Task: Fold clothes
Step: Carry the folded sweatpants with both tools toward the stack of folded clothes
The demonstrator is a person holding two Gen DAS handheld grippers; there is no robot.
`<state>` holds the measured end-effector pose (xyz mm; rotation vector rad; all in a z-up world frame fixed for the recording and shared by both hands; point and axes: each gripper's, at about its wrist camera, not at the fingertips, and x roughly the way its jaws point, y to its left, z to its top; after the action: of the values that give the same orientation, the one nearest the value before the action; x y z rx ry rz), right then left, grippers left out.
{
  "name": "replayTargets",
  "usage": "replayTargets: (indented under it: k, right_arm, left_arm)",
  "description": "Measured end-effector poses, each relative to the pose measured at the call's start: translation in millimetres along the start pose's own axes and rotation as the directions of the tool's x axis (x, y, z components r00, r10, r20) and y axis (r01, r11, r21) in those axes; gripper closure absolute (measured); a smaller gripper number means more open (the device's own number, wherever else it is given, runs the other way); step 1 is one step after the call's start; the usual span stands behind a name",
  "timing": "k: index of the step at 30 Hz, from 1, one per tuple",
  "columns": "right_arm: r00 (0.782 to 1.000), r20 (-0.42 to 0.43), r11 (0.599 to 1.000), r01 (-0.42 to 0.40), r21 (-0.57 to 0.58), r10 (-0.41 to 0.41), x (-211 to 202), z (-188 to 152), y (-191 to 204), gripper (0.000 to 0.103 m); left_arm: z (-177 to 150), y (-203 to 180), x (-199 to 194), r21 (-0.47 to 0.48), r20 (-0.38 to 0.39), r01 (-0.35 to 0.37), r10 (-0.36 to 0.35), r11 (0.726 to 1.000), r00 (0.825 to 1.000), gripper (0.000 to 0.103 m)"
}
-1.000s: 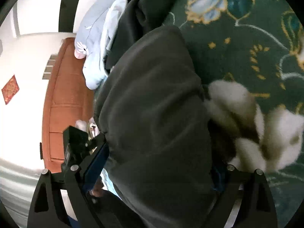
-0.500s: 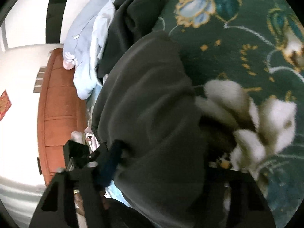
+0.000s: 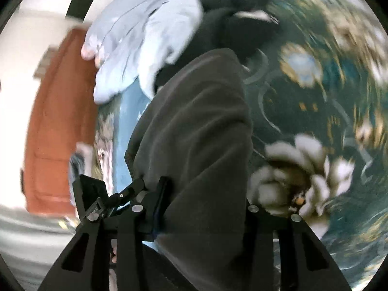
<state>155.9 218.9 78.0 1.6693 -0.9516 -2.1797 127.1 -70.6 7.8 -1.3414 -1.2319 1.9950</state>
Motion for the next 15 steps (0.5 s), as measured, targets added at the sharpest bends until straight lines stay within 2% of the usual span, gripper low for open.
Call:
replayTargets:
  k: [2,4,6,7,9,11,13,15]
  right_arm:
    - [1.000,-0.011,0.997,0.006,-0.081,-0.007,-4.6,13.6,39.3,0.059]
    - [1.000,-0.029,0.983,-0.003,-0.186,-0.003,-3.5,24.0,86.9,0.059]
    - [0.998,-0.064,0.956,-0.034,-0.292,0.016,10.0,32.9,143.9,0.059]
    - [0.996,-0.086,0.937,-0.060,-0.345,0.032,20.3,37.4,176.2,0.059]
    - [0.988,-0.136,0.889,-0.128,-0.439,0.075,41.4,43.6,240.0,0.059]
    - [0.971,-0.198,0.831,-0.221,-0.511,0.136,63.6,45.5,302.2,0.059]
    - [0.946,-0.268,0.770,-0.305,-0.560,0.180,85.1,44.8,359.2,0.059]
    - [0.912,-0.358,0.688,-0.391,-0.612,0.200,112.8,39.9,426.2,0.059]
  left_arm:
    - [6.8,0.7,-33.2,-0.014,0.090,0.034,-0.032,0.999,0.995,0.038]
    - [17.6,4.5,-74.8,-0.031,0.178,0.044,-0.038,0.999,0.983,0.038]
    - [30.6,6.2,-121.1,-0.034,0.275,0.029,-0.019,0.999,0.961,0.038]
    - [38.5,6.0,-149.2,-0.032,0.333,0.013,-0.001,0.999,0.943,0.038]
    - [50.8,6.2,-210.3,-0.029,0.447,-0.028,0.038,0.999,0.894,0.037]
    - [61.7,7.3,-271.9,-0.035,0.549,-0.071,0.079,0.997,0.832,0.037]
    - [70.0,11.3,-330.1,-0.059,0.630,-0.109,0.122,0.992,0.767,0.037]
    - [74.3,18.9,-381.4,-0.085,0.687,-0.136,0.157,0.987,0.710,0.037]
